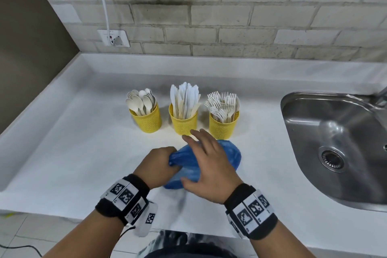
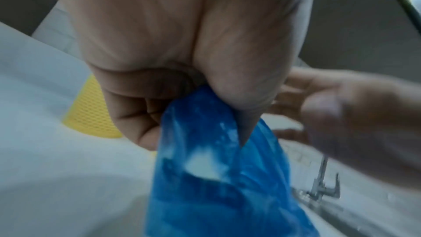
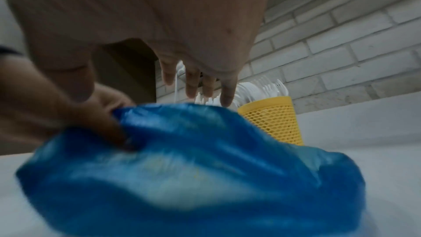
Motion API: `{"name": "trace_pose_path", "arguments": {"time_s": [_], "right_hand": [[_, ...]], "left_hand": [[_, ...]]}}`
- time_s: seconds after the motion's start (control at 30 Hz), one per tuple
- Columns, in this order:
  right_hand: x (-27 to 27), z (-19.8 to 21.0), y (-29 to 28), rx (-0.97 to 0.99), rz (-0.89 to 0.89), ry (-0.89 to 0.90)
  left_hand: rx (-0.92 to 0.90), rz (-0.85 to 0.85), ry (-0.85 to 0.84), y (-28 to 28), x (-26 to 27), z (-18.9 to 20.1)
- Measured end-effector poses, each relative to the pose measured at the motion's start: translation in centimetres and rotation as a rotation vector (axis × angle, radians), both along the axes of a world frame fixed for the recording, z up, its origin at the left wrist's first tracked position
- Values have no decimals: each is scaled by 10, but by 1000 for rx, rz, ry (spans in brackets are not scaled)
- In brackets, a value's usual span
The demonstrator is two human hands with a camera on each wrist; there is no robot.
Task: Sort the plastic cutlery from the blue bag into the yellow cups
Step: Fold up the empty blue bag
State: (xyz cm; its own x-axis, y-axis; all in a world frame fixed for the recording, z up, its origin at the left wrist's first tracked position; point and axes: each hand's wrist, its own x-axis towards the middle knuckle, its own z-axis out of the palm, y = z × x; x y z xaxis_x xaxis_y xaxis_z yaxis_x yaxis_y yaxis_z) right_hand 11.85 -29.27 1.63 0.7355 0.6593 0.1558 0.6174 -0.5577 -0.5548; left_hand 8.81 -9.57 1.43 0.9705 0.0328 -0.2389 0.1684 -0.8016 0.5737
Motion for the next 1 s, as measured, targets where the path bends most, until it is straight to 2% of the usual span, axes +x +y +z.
{"name": "trace_pose_path", "arguments": {"time_s": [0.1, 0.2, 0.33, 0.5, 0.57, 0.67, 0.73, 0.83, 0.9, 1.0], "right_hand": [[2, 4, 6, -149, -49, 38], [12, 12, 7, -24, -234, -19], [25, 28, 7, 16, -277, -223], [23, 38, 20, 25, -309, -244], [19, 40, 24, 44, -366, -240], [8, 45, 36, 55, -419, -236], [-6, 51, 44, 2, -411, -220], [-30, 61, 59, 2, -324, -205], [-45, 66, 74, 40, -256, -219], [-53, 69, 92, 53, -206, -125]], "left_hand": [[-179, -23, -118, -14, 3, 28], [-266, -3, -230, -17, 5, 54], [-101, 48, -390, 2, 8, 69], [-21, 40, -284, 18, 5, 75], [-112, 55, -237, 28, -2, 79], [-370, 0, -154, 45, -18, 87], [-494, 17, -176, 55, -27, 90], [-488, 26, -250, 63, -37, 91], [-503, -46, -246, 63, -47, 92], [-536, -114, -257, 66, -60, 97]]}}
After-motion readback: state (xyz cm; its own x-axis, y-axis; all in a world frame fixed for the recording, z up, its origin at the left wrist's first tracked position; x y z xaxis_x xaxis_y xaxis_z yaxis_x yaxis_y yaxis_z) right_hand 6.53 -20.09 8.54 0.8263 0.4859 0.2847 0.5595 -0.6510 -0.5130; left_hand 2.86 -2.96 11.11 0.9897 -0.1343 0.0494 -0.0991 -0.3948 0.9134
